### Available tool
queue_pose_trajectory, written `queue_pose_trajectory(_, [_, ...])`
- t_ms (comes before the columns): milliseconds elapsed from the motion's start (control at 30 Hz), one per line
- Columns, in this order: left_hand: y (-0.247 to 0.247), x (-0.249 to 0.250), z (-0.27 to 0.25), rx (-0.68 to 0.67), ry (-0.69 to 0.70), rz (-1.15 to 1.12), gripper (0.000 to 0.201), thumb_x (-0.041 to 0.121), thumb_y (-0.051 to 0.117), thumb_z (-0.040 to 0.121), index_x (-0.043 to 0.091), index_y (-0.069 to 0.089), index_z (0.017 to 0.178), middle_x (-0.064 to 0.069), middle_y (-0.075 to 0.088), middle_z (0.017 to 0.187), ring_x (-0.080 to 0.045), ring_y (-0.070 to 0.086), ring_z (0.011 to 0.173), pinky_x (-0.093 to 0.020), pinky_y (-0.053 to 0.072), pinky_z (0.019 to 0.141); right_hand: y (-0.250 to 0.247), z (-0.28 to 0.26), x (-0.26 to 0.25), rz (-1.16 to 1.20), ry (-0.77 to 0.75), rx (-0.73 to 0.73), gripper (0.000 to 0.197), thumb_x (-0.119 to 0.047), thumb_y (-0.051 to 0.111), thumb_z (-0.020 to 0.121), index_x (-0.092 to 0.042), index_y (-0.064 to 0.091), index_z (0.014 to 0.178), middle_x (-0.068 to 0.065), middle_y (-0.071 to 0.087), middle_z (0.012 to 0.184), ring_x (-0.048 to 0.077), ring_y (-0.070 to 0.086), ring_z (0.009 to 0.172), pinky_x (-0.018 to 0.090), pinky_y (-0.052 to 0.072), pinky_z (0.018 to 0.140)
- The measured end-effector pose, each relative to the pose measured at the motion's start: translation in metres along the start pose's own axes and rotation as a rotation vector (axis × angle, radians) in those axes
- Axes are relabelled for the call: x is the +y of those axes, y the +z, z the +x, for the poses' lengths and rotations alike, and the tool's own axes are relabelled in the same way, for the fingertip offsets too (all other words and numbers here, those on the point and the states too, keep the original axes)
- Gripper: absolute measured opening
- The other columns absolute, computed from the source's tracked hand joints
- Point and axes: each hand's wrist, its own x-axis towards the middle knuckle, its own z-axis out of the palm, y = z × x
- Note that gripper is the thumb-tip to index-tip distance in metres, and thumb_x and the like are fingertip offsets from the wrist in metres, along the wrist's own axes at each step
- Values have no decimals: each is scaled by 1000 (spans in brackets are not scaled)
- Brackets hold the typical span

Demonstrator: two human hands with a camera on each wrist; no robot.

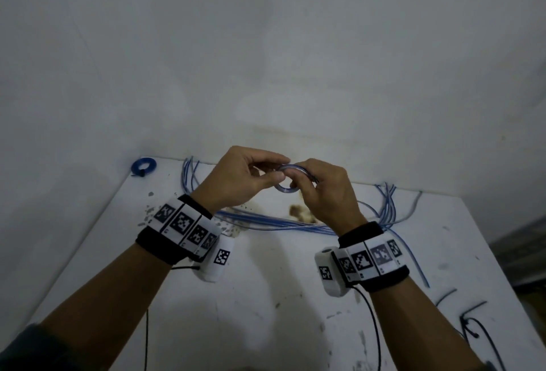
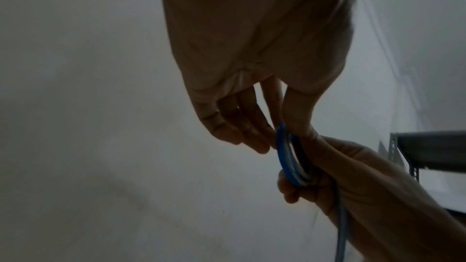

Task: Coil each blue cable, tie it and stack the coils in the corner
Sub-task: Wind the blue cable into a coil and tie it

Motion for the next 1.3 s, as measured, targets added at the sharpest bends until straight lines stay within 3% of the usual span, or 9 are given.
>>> queue_pose_trajectory(167, [-7,9,6,-60,19,53,21,4,75,83,15,77,100,6,75,82,-5,68,74,-19,51,71,-12,8,-2,132,118,-118,15,-25,68,92,-15,77,87,-8,69,69,6,62,64,15,44,61])
queue_pose_trajectory(300, [5,9,7,103,-20,-81,15,6,75,84,17,78,93,5,75,77,-14,67,69,-26,53,60,-2,3,-12,245,224,63,10,-19,67,92,-17,76,88,-5,69,69,12,64,65,24,50,62])
queue_pose_trajectory(467, [17,4,6,227,-88,-134,10,6,75,84,5,76,94,-5,73,72,-9,64,58,-25,49,52,9,-2,-19,370,334,203,8,-13,68,92,-12,76,91,-1,71,71,16,67,67,33,57,66])
queue_pose_trajectory(600, [19,7,6,244,-106,-223,12,4,71,86,14,76,90,-6,75,73,-16,66,62,-25,51,54,10,-1,-22,463,302,265,14,-6,62,95,-8,75,96,0,71,73,9,64,65,23,53,63])
queue_pose_trajectory(800, [21,10,9,349,-112,-432,17,0,67,88,14,75,92,-7,75,76,-26,67,72,-28,54,64,24,-16,-21,477,353,252,19,-9,55,99,-5,73,102,3,74,81,14,68,73,26,53,59])
queue_pose_trajectory(900, [22,10,7,287,-140,-530,15,-1,63,90,7,74,96,-11,74,80,-22,69,75,-25,53,65,28,-23,-20,449,391,230,15,-11,59,97,-11,73,102,0,73,79,6,64,69,19,49,53])
queue_pose_trajectory(1033, [21,5,1,225,-191,-642,16,5,63,90,5,73,102,-11,75,88,-21,71,86,-28,56,76,26,-20,-19,420,331,233,17,-13,57,98,-20,72,102,-7,72,79,7,66,71,21,51,55])
queue_pose_trajectory(1167, [11,-4,-1,206,-170,-353,16,7,69,87,8,75,102,-9,77,96,-17,71,91,-29,55,76,18,-16,-6,299,273,178,17,-17,58,97,-13,74,99,0,73,76,14,70,72,38,57,66])
queue_pose_trajectory(1300, [-8,-6,0,93,-94,5,19,11,75,84,12,77,104,0,77,92,-13,71,87,-27,56,78,0,-7,1,48,126,-28,20,-24,59,94,-13,75,88,-5,71,69,11,68,64,38,54,61])
